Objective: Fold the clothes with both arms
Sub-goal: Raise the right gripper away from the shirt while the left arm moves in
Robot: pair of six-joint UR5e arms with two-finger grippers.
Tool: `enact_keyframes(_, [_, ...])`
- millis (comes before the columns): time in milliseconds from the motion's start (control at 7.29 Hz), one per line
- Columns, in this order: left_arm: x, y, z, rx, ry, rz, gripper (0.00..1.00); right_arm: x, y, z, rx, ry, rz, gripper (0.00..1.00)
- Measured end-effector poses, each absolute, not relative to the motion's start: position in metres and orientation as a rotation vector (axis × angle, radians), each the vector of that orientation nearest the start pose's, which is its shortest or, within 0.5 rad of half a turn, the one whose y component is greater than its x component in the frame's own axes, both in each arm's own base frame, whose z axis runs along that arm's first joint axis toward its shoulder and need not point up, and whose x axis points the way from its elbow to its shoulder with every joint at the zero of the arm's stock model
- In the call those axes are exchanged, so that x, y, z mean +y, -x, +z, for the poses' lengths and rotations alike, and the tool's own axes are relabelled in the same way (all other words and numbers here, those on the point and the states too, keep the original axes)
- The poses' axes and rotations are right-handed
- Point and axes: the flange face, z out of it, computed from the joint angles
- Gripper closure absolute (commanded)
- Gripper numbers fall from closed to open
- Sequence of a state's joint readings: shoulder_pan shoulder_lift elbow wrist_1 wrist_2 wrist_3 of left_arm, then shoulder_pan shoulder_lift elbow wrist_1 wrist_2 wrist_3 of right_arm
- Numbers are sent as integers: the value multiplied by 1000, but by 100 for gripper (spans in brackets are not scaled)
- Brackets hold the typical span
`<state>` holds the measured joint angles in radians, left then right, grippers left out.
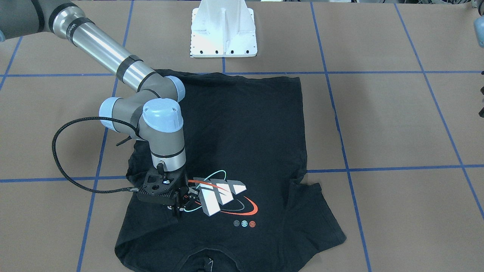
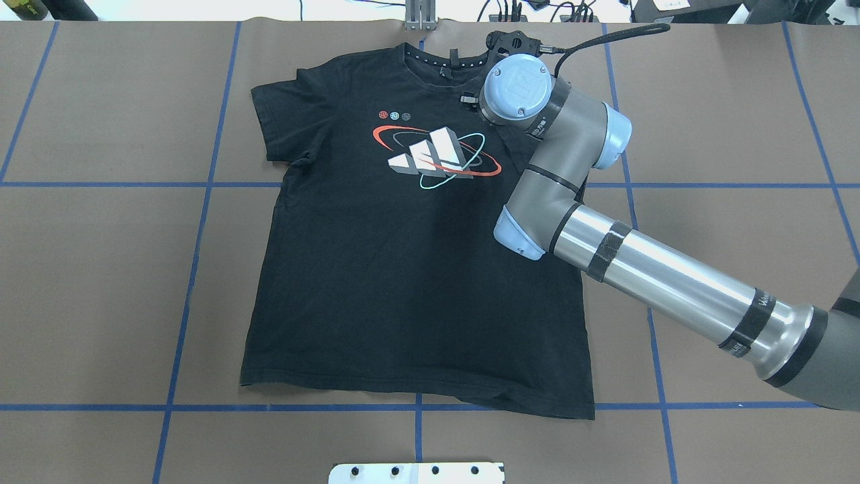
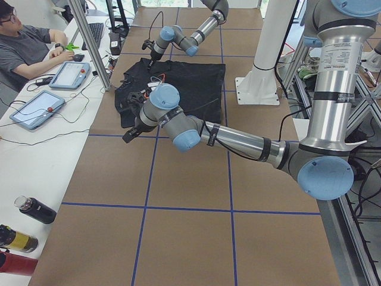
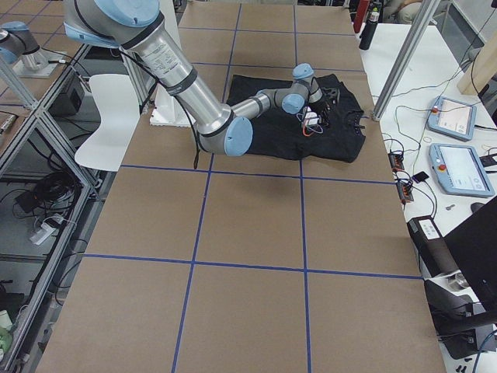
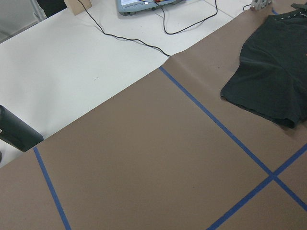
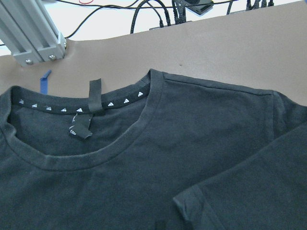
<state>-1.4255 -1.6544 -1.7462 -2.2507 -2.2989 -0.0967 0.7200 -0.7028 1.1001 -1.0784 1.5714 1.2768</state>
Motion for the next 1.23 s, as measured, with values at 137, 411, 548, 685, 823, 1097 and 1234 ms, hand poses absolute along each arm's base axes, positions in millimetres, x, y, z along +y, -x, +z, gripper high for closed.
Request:
enact_keyframes(137, [-549, -25, 441, 797, -801, 383, 0, -651, 521, 258, -798, -414, 370, 0])
enact_keyframes(411, [-579, -57, 414, 822, -791, 320, 0, -658, 475, 228, -791, -364, 303, 0])
enact_keyframes(548, [-592, -88, 396, 841, -777, 265, 0, -654, 437, 228, -798, -344, 261, 0])
enact_keyframes(685, [-605, -125, 380, 862, -752, 194, 0, -647, 390, 245, -814, -334, 221, 0])
enact_keyframes(823, [-617, -167, 365, 881, -727, 99, 0, -639, 334, 272, -825, -331, 178, 0])
enact_keyframes(1097, [-640, -249, 343, 927, -667, -83, 0, -624, 217, 339, -835, -320, 91, 0])
enact_keyframes(1234, [-654, -278, 343, 940, -638, -146, 0, -617, 162, 375, -836, -312, 48, 0])
